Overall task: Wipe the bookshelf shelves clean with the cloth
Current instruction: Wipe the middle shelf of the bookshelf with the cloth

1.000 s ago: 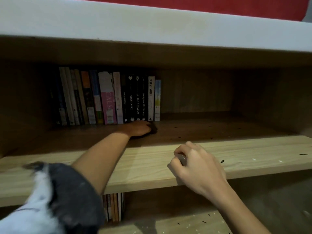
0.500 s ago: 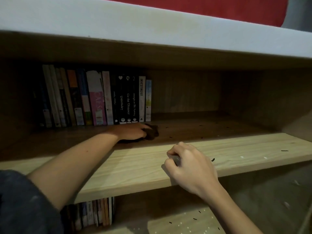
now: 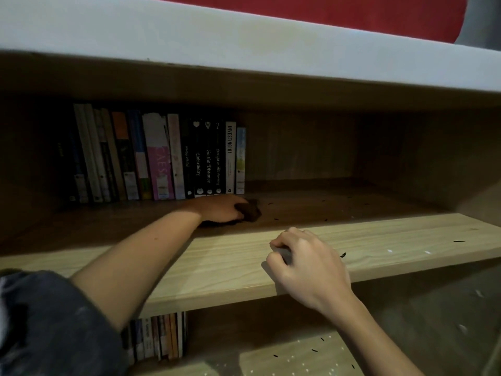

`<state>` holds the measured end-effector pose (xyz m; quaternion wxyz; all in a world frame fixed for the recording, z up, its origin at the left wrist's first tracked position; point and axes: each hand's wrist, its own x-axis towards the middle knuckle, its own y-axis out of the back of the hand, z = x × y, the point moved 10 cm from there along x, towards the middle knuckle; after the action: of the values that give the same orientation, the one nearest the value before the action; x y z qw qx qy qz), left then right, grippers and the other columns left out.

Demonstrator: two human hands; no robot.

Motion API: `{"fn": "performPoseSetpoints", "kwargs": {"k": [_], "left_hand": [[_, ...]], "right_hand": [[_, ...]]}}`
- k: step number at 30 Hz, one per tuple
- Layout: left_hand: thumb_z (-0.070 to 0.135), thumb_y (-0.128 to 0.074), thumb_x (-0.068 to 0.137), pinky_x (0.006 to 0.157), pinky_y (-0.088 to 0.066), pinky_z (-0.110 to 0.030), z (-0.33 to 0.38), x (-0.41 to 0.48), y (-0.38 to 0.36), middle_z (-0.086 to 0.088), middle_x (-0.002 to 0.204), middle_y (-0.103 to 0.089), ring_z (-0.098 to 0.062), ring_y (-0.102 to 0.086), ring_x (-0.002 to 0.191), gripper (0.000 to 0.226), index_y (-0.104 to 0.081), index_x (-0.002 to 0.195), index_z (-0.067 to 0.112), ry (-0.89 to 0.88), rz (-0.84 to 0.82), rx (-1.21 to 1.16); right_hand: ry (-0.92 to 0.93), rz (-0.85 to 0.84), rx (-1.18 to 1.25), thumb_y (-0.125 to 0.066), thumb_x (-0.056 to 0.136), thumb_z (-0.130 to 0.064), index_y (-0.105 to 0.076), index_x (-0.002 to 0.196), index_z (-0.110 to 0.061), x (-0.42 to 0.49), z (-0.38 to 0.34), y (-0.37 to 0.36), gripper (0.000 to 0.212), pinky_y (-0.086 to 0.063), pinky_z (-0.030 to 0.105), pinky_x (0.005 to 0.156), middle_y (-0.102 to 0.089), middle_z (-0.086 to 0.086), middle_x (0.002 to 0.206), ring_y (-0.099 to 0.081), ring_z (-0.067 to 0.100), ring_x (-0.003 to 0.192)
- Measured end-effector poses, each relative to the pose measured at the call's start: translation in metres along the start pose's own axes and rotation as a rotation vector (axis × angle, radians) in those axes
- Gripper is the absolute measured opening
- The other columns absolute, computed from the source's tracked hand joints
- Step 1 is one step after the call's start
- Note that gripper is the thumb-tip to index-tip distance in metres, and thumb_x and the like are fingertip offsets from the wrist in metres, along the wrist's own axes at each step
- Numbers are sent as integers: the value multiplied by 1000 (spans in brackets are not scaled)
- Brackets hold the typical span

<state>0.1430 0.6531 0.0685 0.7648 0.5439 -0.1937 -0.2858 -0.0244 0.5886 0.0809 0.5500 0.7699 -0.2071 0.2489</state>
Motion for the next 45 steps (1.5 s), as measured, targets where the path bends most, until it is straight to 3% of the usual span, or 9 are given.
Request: {"fn": "performPoseSetpoints", "kwargs": {"k": [4, 10, 17, 21, 24, 30, 35, 40, 45], "left_hand": [[17, -49, 94, 76, -40, -18, 7, -28, -10, 8, 103, -56, -7, -53, 87, 35, -49, 128, 27, -59, -139, -66], [21, -45, 96, 101, -36, -29, -9, -29, 4, 2, 130, -53, -16, -50, 112, 35, -49, 130, 28, 51, 7, 7], [56, -50, 85, 97, -37, -28, 36, -99, -21, 11, 129, -48, -10, -47, 114, 53, -40, 135, 41, -37, -123, -129], [34, -50, 93, 99, -40, -32, 12, -132, 5, 7, 127, -51, -12, -49, 118, 29, -53, 122, 36, -46, 231, -604], [23, -51, 94, 97, -38, -27, -20, -152, 21, 3, 128, -55, -10, -50, 116, 25, -58, 117, 27, 60, 477, -301], [15, -47, 92, 100, -36, -27, -25, -161, 11, -4, 130, -53, -19, -47, 121, 32, -57, 123, 16, 120, 503, -93], [26, -47, 94, 98, -37, -29, -27, -157, 4, -3, 129, -51, -18, -47, 118, 30, -57, 120, 19, 135, 450, -41], [29, -45, 93, 97, -39, -32, -27, -157, 4, -1, 130, -50, -18, -48, 117, 28, -58, 118, 21, 142, 442, -61], [19, -46, 92, 96, -38, -32, -28, -160, 6, -4, 129, -51, -20, -47, 117, 30, -58, 119, 17, 156, 466, -88]], "right_hand": [[-5, -20, 1, -41, 84, -42, -60, 104, -26, 1, 1, -2, 32, -38, 20, 67, -57, -14, 101, -47, 3, 89], [-49, -46, -18, -43, 84, -41, -61, 103, -25, 2, 5, -3, 30, -36, 24, 66, -56, -12, 102, -45, 7, 86], [-173, -32, 235, -32, 96, -25, -57, 105, -22, 5, 20, -3, 28, -40, 24, 73, -55, -4, 102, -50, 8, 89], [-310, 17, 475, -29, 98, -22, -58, 103, -21, 10, 34, 8, 29, -40, 30, 93, -57, 2, 117, -49, 12, 107], [-210, -65, 372, -37, 96, -31, -58, 114, -19, 18, 4, 5, 30, -36, 28, 90, -52, 2, 122, -45, 12, 107], [-166, -435, -152, -30, 82, -73, -56, 121, -16, 26, -61, -62, 74, -22, 57, 107, -48, 13, 136, -36, 38, 127], [-42, -364, -117, -44, 83, -60, -61, 110, -29, 9, -60, -42, 45, -17, 54, 110, -63, 1, 113, -48, 25, 117], [-133, -405, -44, -45, 88, -44, -52, 125, -29, 10, -24, -25, 40, -49, 42, 88, -64, -1, 94, -59, 19, 89], [70, -297, -111, -37, 90, -40, -56, 116, -27, 0, -90, -43, 35, -39, 45, 97, -60, 0, 96, -56, 21, 96]]}}
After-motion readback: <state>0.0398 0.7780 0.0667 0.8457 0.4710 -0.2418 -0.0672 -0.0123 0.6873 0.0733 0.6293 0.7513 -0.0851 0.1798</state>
